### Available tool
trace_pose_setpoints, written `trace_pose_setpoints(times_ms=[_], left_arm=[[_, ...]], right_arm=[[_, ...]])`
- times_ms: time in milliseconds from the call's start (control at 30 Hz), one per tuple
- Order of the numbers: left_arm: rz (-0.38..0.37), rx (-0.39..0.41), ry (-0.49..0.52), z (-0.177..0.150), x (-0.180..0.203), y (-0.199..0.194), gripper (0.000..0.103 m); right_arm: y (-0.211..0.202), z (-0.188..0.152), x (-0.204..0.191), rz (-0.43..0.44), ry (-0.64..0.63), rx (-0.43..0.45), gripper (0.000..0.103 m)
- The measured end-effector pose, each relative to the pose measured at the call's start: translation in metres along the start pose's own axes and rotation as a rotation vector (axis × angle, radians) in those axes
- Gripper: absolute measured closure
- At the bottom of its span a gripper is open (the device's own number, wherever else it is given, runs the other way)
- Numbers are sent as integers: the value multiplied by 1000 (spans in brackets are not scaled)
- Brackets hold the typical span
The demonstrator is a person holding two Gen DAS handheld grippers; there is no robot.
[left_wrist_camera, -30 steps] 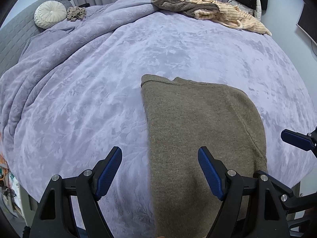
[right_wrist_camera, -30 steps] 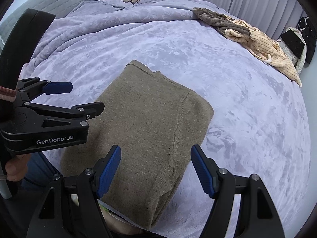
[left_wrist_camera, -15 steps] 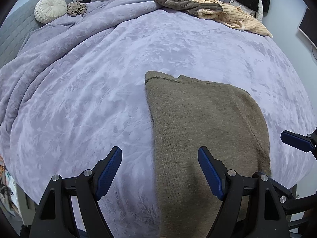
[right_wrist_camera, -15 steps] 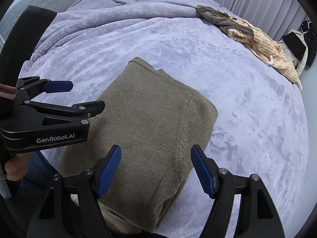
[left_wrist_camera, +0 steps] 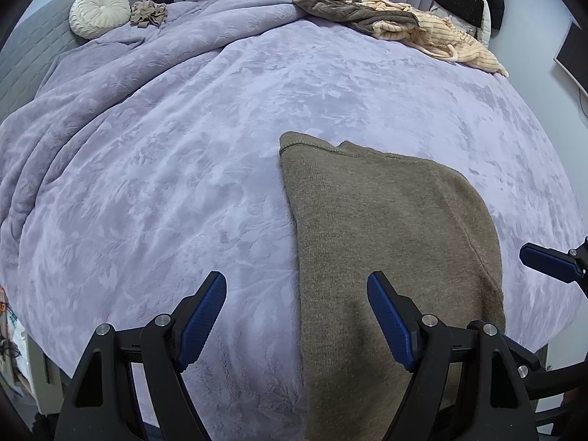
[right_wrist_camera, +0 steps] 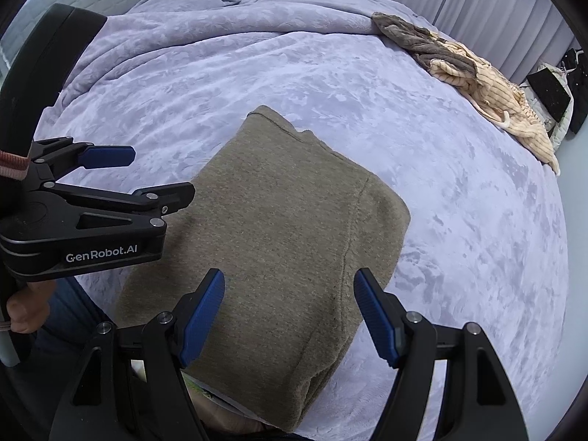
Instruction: Fold small clothes
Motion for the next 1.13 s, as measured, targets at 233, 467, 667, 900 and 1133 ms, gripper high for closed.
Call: trace_pose_setpoints(times_ms=[233, 467, 667, 900, 1133], left_arm=[[3, 0, 6, 0, 1, -2, 23], [10, -4, 6, -1, 3, -2, 23], [22, -12, 20, 0, 7, 0, 23], [43, -13, 38, 0, 13, 0, 23], [84, 1, 56, 0, 20, -3, 23]], right_arm=[[-3, 1, 1, 0, -1, 10, 27], [-3, 0, 2, 6, 3, 11, 27], [-3, 0, 4, 12, 9, 12, 27], [-2, -1, 9, 27, 28, 21, 27], [2, -4, 15, 48, 48, 27, 27]])
Point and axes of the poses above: each gripper's, at about its wrist camera, not at the fingertips, and y roughly the way its jaws point, x to its right, z to its top, the point moved 4 cm from there along y, roughly the way its jaws point, and after that the axes turned 14 degrees about -z, right-handed, at the moved point
